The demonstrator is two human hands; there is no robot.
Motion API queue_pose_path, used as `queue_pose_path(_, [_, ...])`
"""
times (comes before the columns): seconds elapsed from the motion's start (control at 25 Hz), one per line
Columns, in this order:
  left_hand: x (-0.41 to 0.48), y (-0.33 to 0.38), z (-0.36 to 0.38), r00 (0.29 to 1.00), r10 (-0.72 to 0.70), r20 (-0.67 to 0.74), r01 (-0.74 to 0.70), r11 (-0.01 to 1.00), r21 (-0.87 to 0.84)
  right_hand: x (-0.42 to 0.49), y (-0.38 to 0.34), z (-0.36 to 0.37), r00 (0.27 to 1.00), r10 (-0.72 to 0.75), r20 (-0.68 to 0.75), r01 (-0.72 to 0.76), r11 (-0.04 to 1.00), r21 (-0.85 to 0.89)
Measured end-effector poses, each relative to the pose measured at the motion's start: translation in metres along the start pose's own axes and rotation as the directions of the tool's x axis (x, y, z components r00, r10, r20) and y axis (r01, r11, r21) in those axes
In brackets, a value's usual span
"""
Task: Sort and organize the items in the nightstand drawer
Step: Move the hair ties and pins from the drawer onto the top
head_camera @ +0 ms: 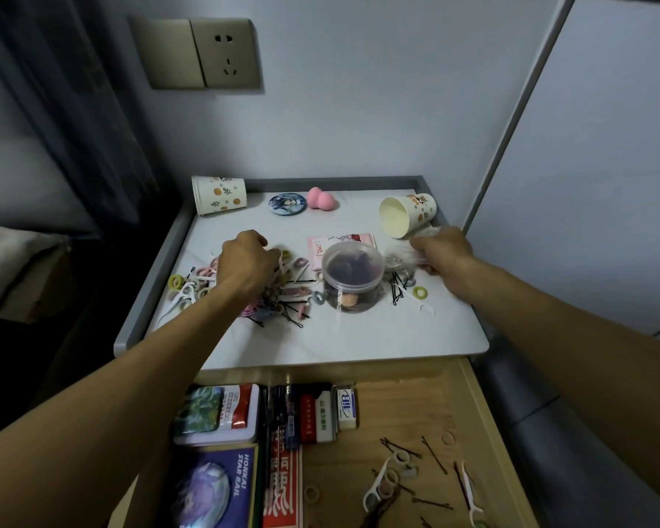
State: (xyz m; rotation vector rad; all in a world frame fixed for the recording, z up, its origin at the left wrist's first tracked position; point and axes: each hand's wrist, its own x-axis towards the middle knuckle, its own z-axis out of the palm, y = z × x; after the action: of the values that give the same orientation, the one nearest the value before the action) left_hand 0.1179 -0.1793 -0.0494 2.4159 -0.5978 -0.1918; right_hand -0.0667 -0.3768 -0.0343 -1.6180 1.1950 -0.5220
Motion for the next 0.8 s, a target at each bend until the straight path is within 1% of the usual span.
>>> queue_pose_path(0.08, [-0.002,-0.001,0.000,0.999,0.053,-0.014,-0.051,0.994,0.095,-0.003,0.005,-0.001,0.996,-0.083,-0.036,0.075,0.980,-0.185])
queue_pose_path(0.16, [-0.010,0.000,-0.004,0.993,0.116,-0.025,-0.112,0.985,0.133,-0.012,0.006,-0.005,0.991,-0.125,-0.048,0.110,0.966,-0.236])
queue_pose_path(0.2, [-0.016,0.002,-0.007,0.989,0.143,-0.028,-0.138,0.982,0.127,-0.018,0.006,-0.007,0.989,-0.143,-0.043,0.129,0.961,-0.243])
queue_pose_path(0.28, [-0.034,0.009,-0.014,0.980,0.194,-0.035,-0.189,0.976,0.111,-0.036,0.007,-0.014,0.982,-0.190,-0.009,0.177,0.929,-0.326])
queue_pose_path(0.36, [-0.059,0.017,-0.022,0.967,0.248,-0.058,-0.242,0.966,0.088,-0.053,0.012,-0.022,0.975,-0.216,0.044,0.213,0.872,-0.440])
queue_pose_path(0.44, [-0.092,0.024,-0.029,0.942,0.328,-0.068,-0.327,0.945,0.017,-0.073,0.020,-0.030,0.964,-0.260,0.050,0.248,0.821,-0.514])
queue_pose_path(0.48, [-0.111,0.026,-0.031,0.917,0.396,-0.044,-0.398,0.917,-0.029,-0.085,0.025,-0.034,0.950,-0.306,0.056,0.288,0.798,-0.529])
queue_pose_path(0.52, [-0.129,0.026,-0.031,0.871,0.491,0.003,-0.491,0.870,-0.056,-0.097,0.032,-0.039,0.932,-0.348,0.104,0.348,0.771,-0.533])
queue_pose_path(0.56, [-0.147,0.024,-0.029,0.803,0.590,0.083,-0.587,0.808,-0.053,-0.111,0.039,-0.045,0.908,-0.360,0.212,0.417,0.739,-0.529])
queue_pose_path(0.6, [-0.164,0.018,-0.024,0.720,0.666,0.196,-0.675,0.738,-0.025,-0.127,0.048,-0.050,0.870,-0.327,0.369,0.486,0.688,-0.539])
queue_pose_path(0.64, [-0.176,0.011,-0.018,0.633,0.702,0.326,-0.747,0.665,0.018,-0.142,0.057,-0.053,0.814,-0.240,0.529,0.552,0.604,-0.574])
queue_pose_path(0.68, [-0.187,0.001,-0.010,0.560,0.691,0.457,-0.794,0.605,0.058,-0.154,0.069,-0.055,0.747,-0.140,0.650,0.630,0.461,-0.625])
queue_pose_path(0.72, [-0.192,-0.011,-0.002,0.508,0.640,0.576,-0.822,0.561,0.102,-0.161,0.078,-0.054,0.686,-0.063,0.724,0.712,0.262,-0.652])
queue_pose_path(0.76, [-0.199,-0.025,0.006,0.471,0.567,0.676,-0.835,0.533,0.135,-0.166,0.089,-0.052,0.640,-0.002,0.769,0.768,0.054,-0.639])
queue_pose_path(0.8, [-0.205,-0.040,0.016,0.449,0.486,0.749,-0.841,0.513,0.171,-0.170,0.097,-0.048,0.610,0.039,0.791,0.789,-0.125,-0.602])
